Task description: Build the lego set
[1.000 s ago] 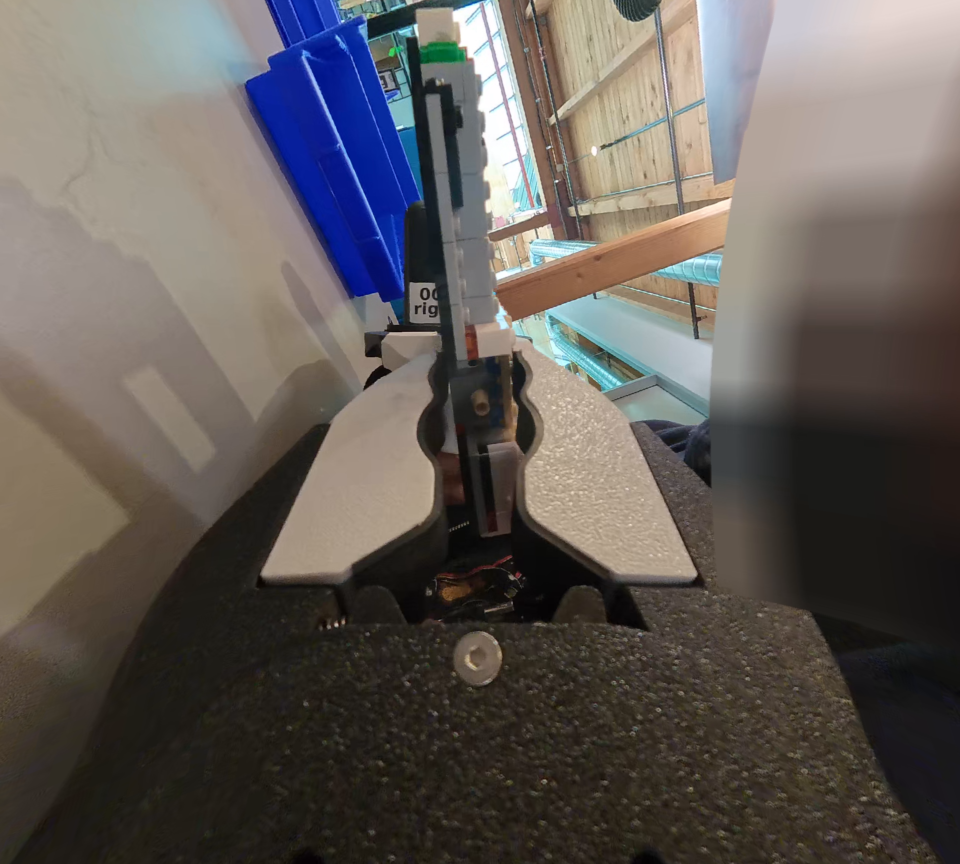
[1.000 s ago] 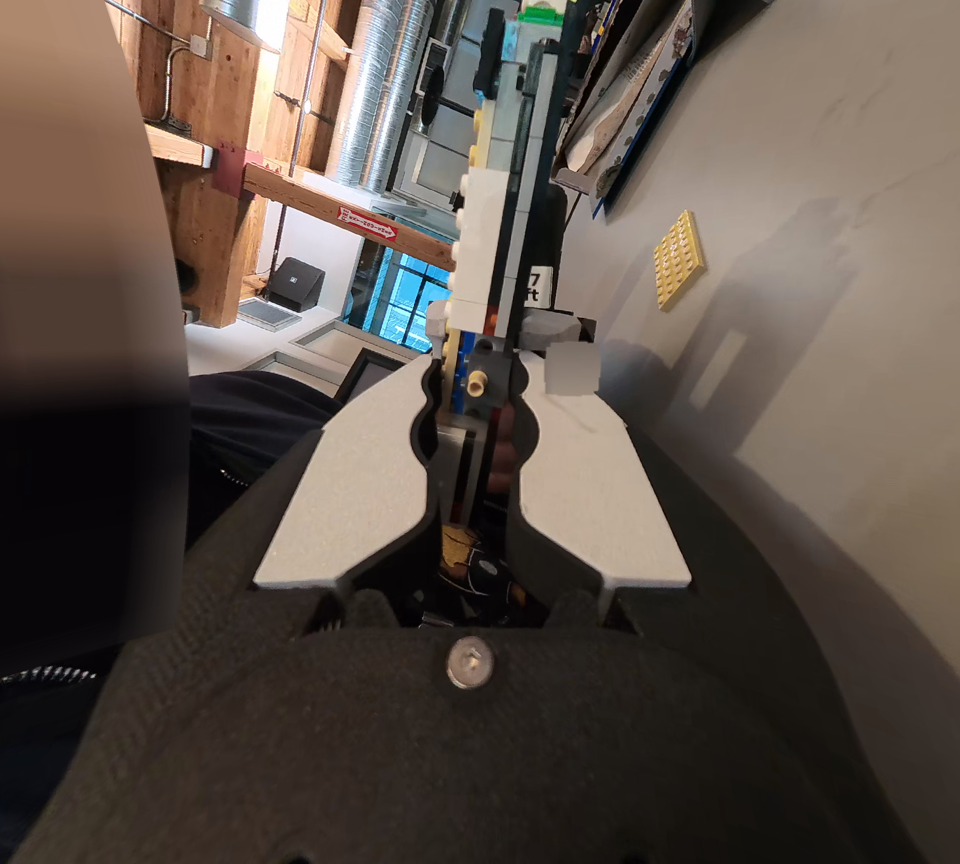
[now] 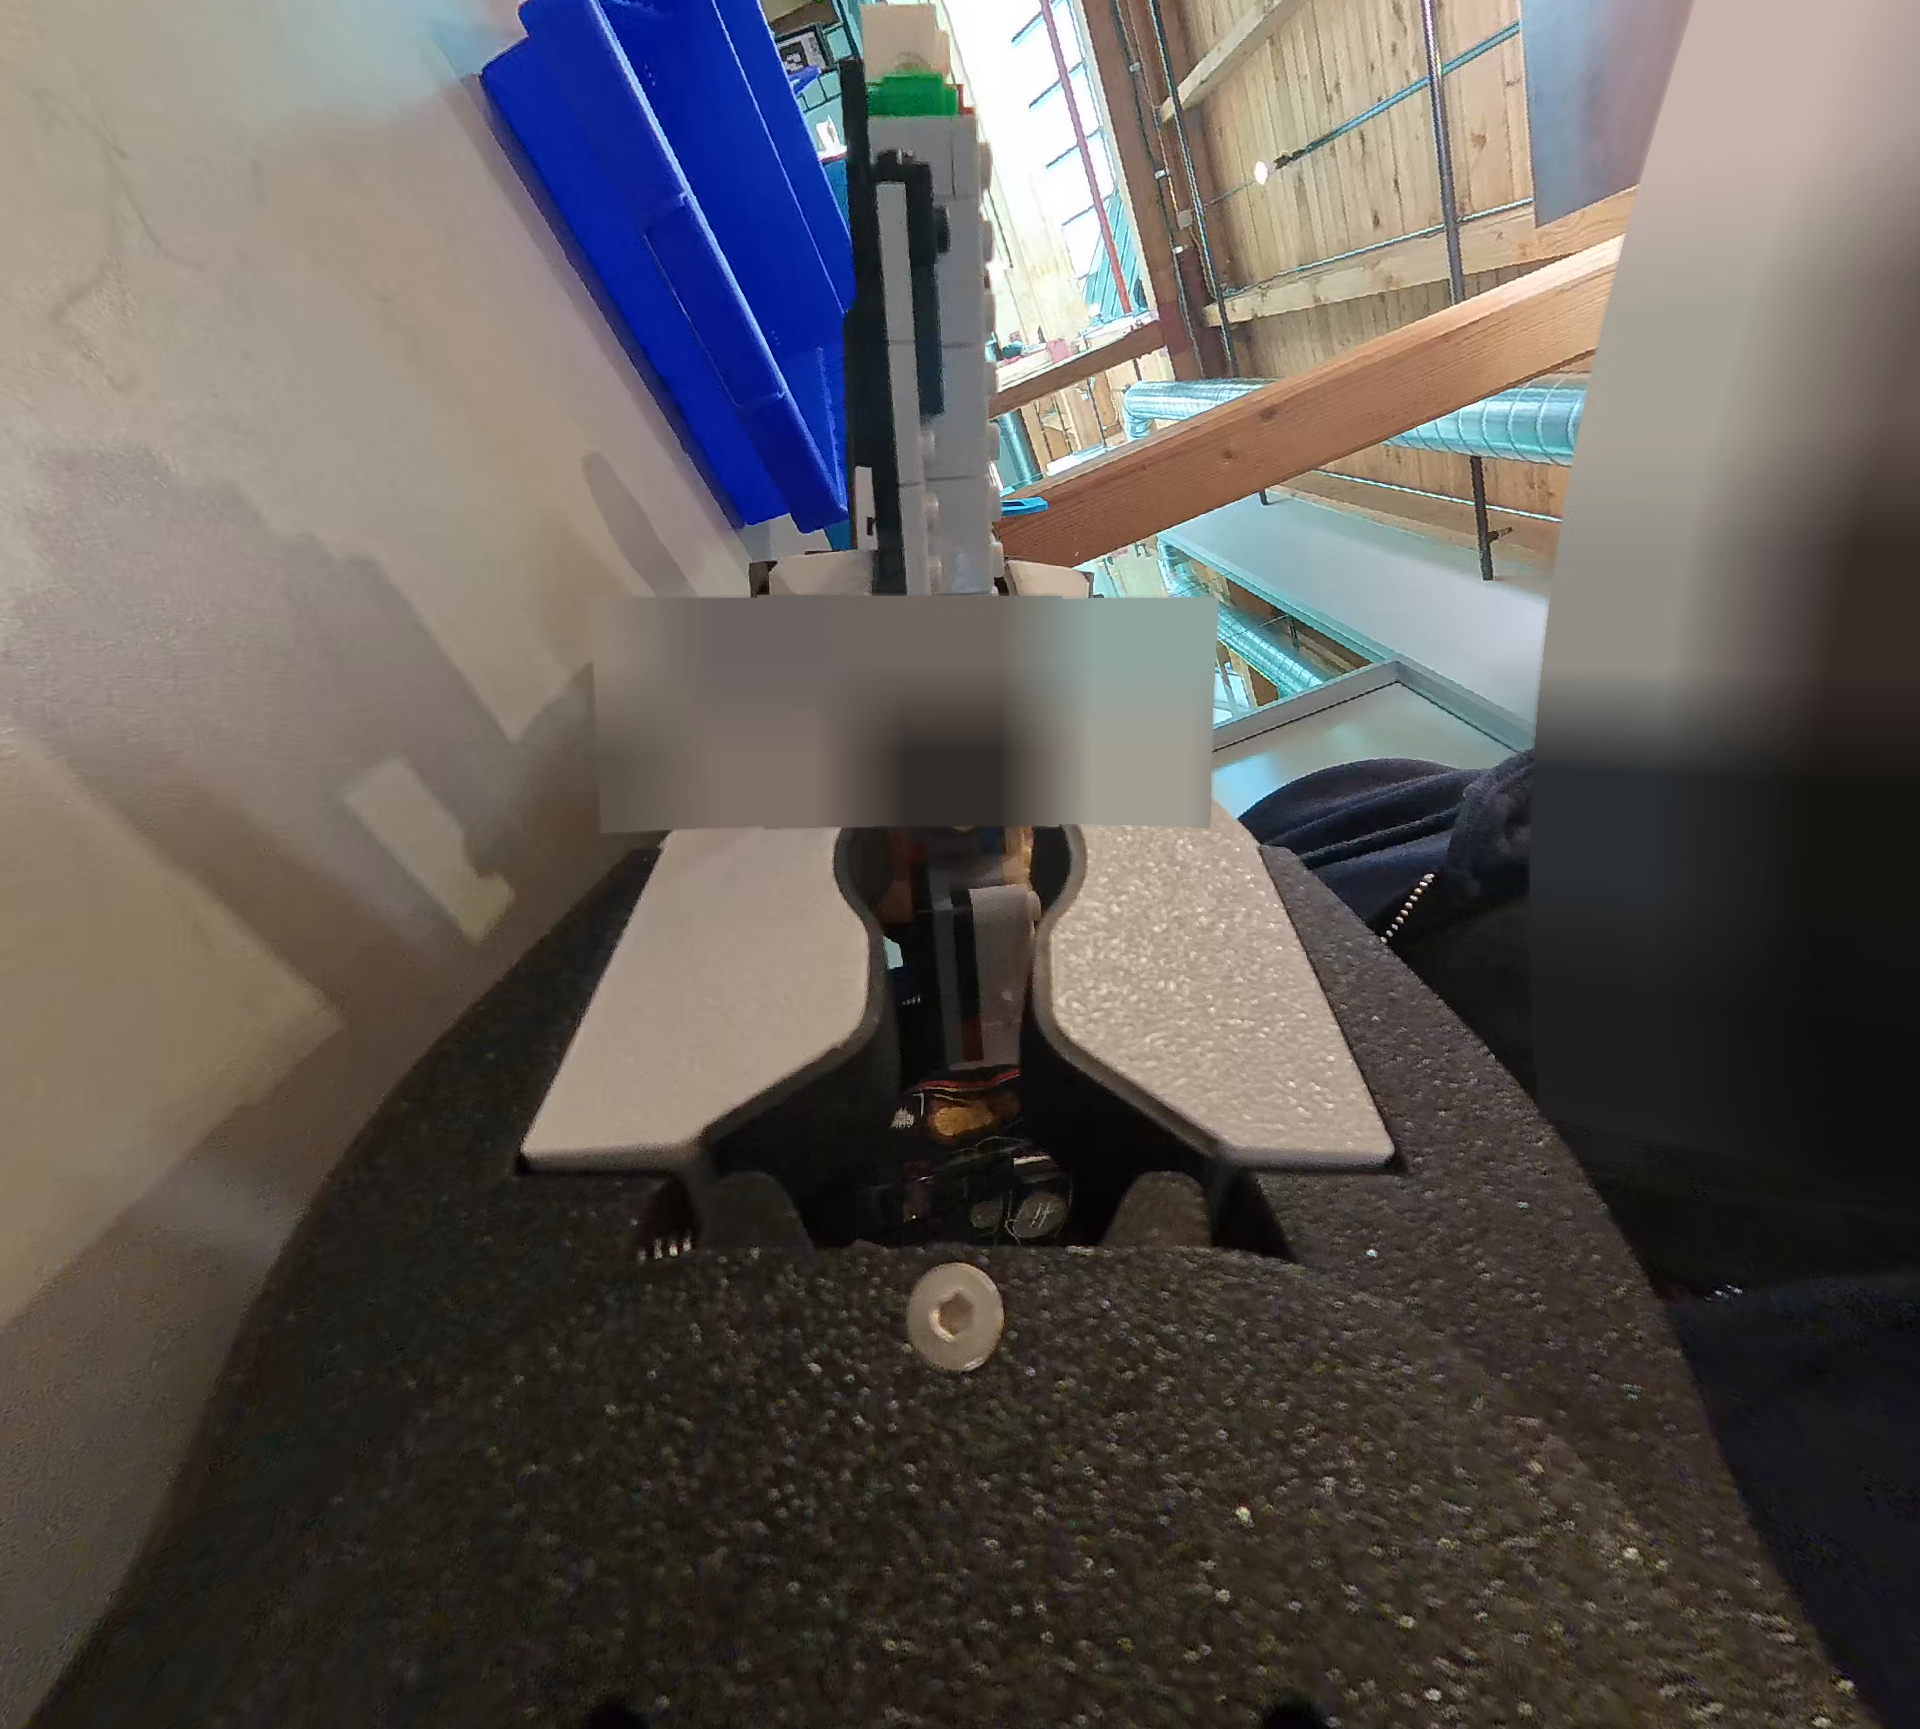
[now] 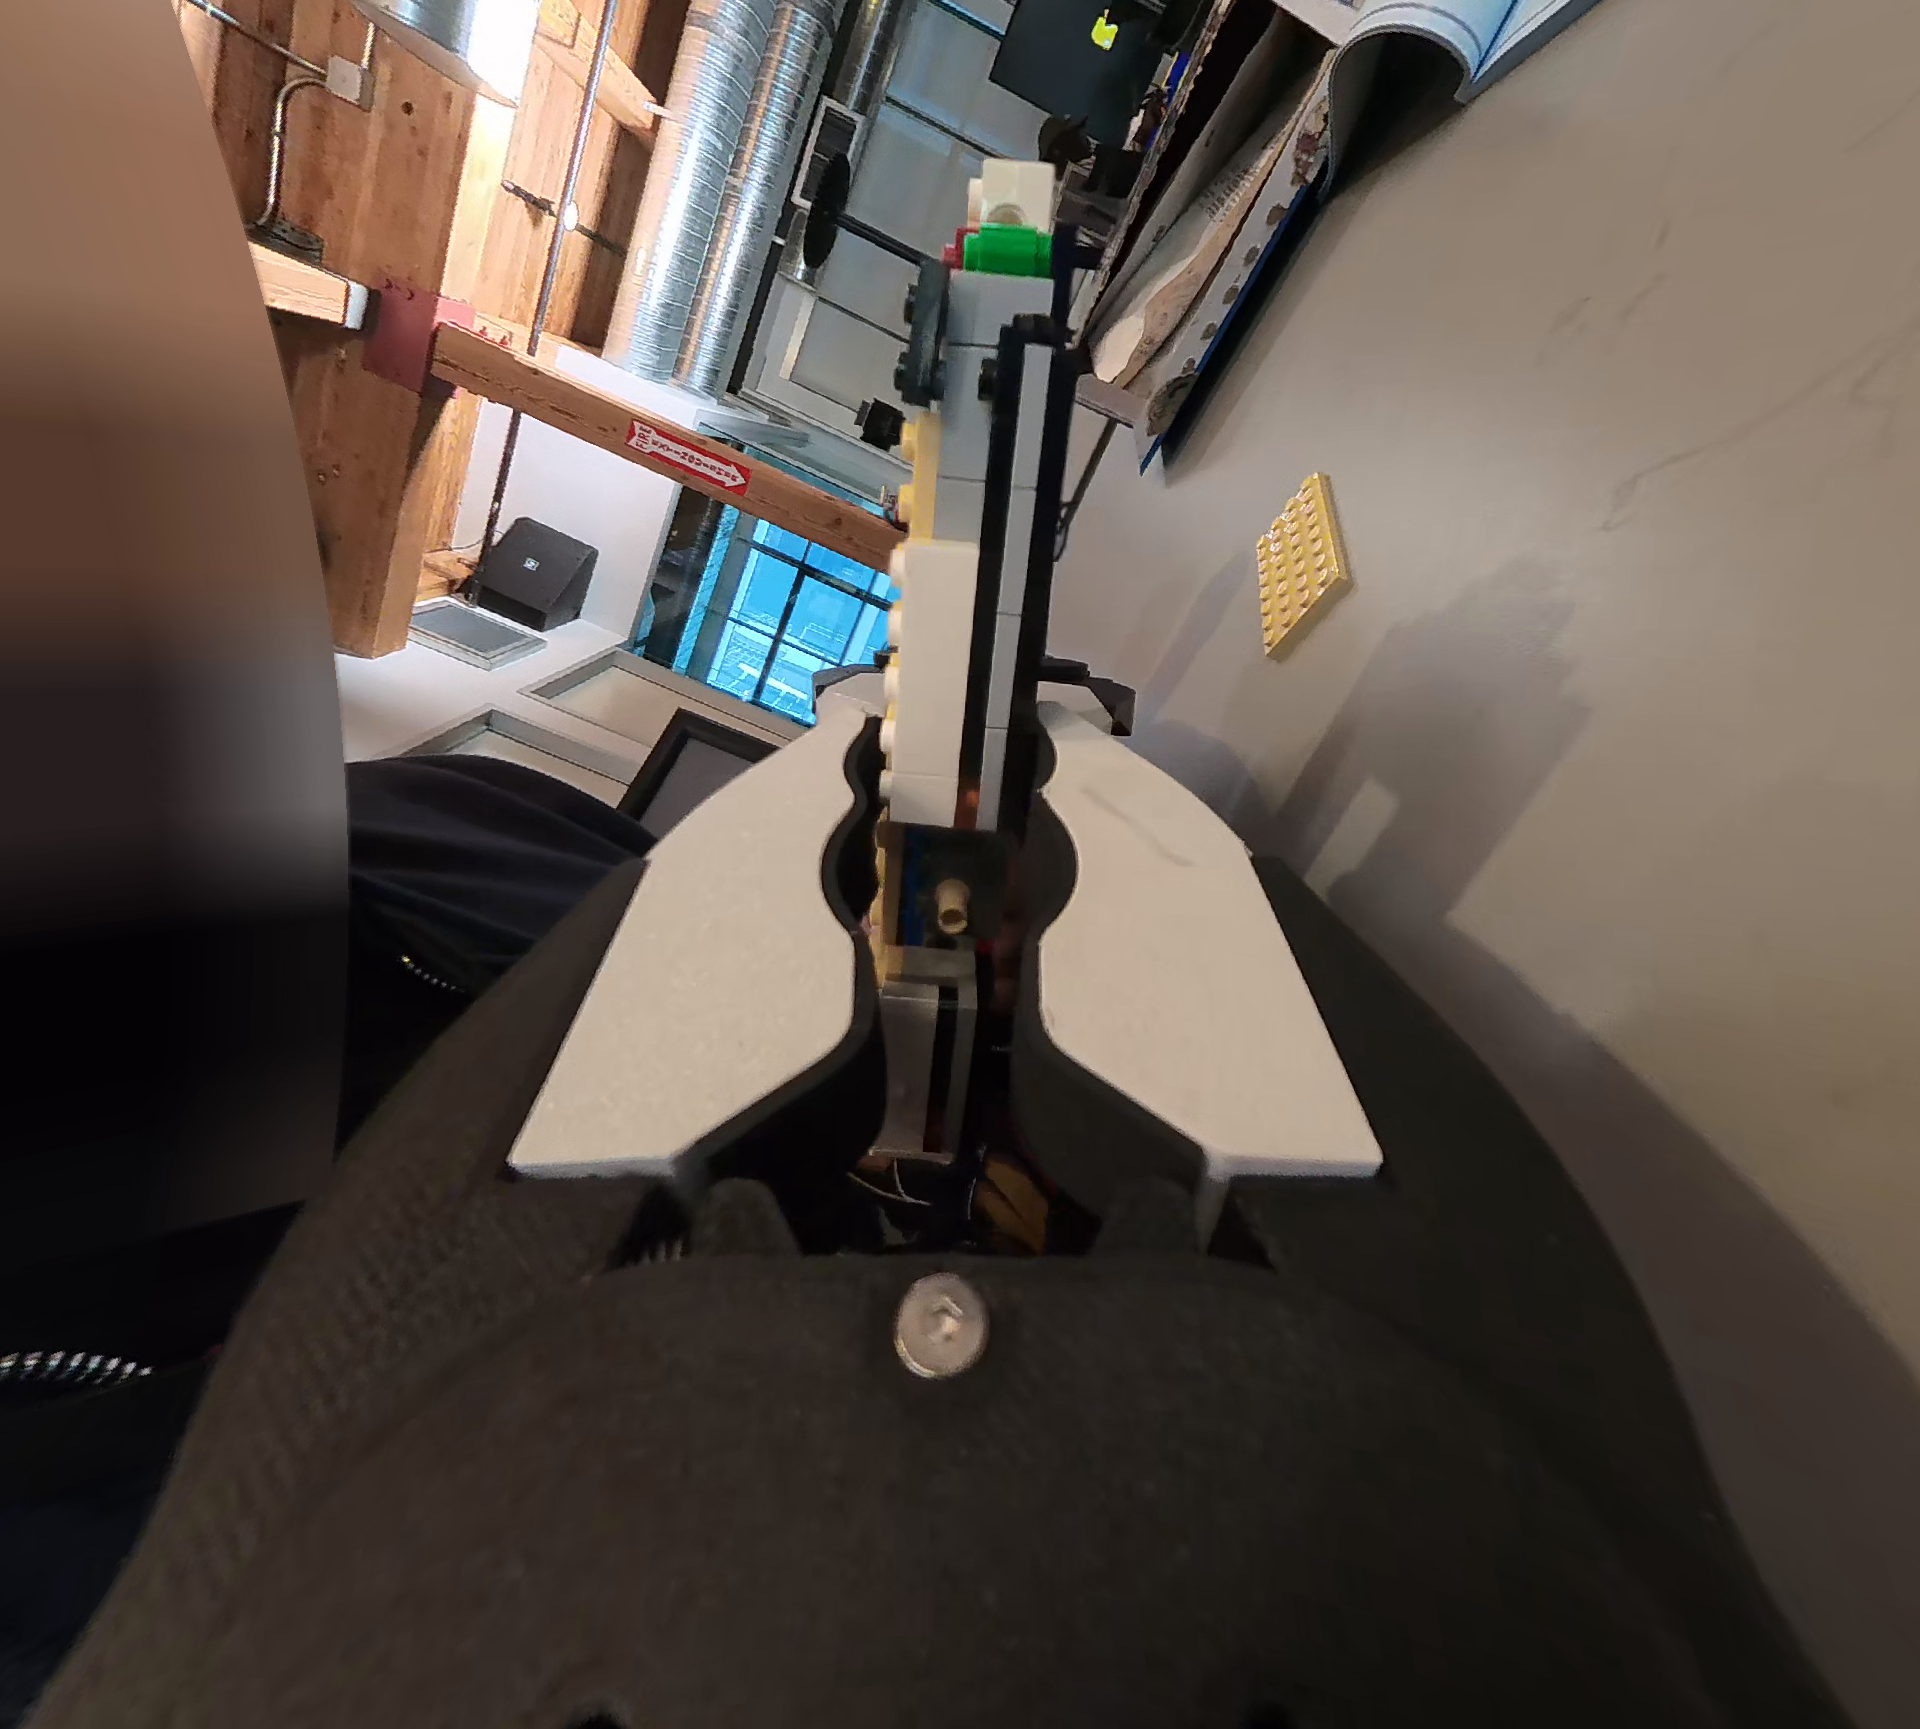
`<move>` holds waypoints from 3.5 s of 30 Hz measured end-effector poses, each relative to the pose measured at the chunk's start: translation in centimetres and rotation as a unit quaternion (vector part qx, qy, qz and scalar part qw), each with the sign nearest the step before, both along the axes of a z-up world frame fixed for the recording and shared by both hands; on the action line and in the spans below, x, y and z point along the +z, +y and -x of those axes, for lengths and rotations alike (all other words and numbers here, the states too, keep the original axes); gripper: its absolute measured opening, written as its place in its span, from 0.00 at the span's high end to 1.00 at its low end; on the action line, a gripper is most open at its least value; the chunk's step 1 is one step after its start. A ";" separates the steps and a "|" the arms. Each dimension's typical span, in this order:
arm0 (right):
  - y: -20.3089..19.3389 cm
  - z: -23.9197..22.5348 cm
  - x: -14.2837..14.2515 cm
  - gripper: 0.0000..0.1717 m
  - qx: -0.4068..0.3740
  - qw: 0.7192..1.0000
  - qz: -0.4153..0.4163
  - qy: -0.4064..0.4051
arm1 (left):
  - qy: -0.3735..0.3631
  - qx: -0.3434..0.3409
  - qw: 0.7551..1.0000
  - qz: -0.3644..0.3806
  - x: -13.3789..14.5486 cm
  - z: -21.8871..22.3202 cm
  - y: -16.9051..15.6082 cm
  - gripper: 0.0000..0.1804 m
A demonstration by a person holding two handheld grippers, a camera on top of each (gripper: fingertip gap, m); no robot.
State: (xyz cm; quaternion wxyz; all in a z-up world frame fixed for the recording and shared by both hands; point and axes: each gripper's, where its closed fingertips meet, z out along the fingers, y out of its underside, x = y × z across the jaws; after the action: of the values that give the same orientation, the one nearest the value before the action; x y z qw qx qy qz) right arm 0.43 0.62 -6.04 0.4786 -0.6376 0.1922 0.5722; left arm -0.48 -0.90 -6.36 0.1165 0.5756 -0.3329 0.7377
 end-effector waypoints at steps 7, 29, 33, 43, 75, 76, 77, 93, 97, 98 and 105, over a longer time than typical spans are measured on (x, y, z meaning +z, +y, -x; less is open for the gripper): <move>0.2 -0.3 -0.3 0.86 -0.004 1.000 0.008 0.029 | 0.006 0.004 1.000 0.027 -0.2 -0.2 0.3 0.86; 0.5 -0.6 -0.8 0.86 -0.010 0.997 0.024 0.071 | 0.019 0.040 0.997 0.069 -0.6 -1.0 1.8 0.87; 0.6 -0.8 -0.9 0.86 -0.014 0.996 0.025 0.082 | 0.021 0.042 0.997 0.067 -0.7 -1.0 1.9 0.87; 0.7 -0.9 -0.8 0.86 -0.018 0.996 0.024 0.084 | 0.020 0.043 0.997 0.062 -0.7 -1.0 1.9 0.87; 0.9 -1.4 -0.7 0.86 -0.052 0.993 0.017 0.103 | 0.028 0.022 0.997 0.069 -0.8 -1.0 0.2 0.87; 0.9 -1.3 -0.7 0.86 -0.052 0.993 0.017 0.104 | 0.029 0.022 0.997 0.069 -0.8 -1.0 0.2 0.87; 0.9 -1.3 -0.7 0.86 -0.051 0.993 0.017 0.105 | 0.028 0.021 0.997 0.068 -0.8 -0.9 0.1 0.87; 0.4 -1.3 -0.6 0.77 -0.038 0.996 0.026 0.071 | 0.016 0.027 0.997 0.064 -0.4 -0.4 0.7 0.87; -0.1 0.1 -1.1 0.77 -0.007 0.999 0.044 0.000 | 0.002 0.039 0.997 0.073 -0.1 0.0 1.4 0.87; -0.2 0.6 -1.1 0.77 0.004 0.999 0.047 -0.014 | -0.001 0.040 0.996 0.075 0.0 0.0 1.5 0.87; 0.0 1.5 -0.5 0.85 0.020 0.998 0.035 -0.040 | -0.009 0.036 0.996 0.082 0.2 0.2 1.5 0.87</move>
State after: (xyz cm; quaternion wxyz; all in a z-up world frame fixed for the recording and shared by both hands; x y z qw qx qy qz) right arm -1.11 0.63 -6.49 0.4512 -0.6803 0.1801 0.5489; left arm -0.73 0.65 -6.11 0.1335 0.5687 -0.2516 0.7717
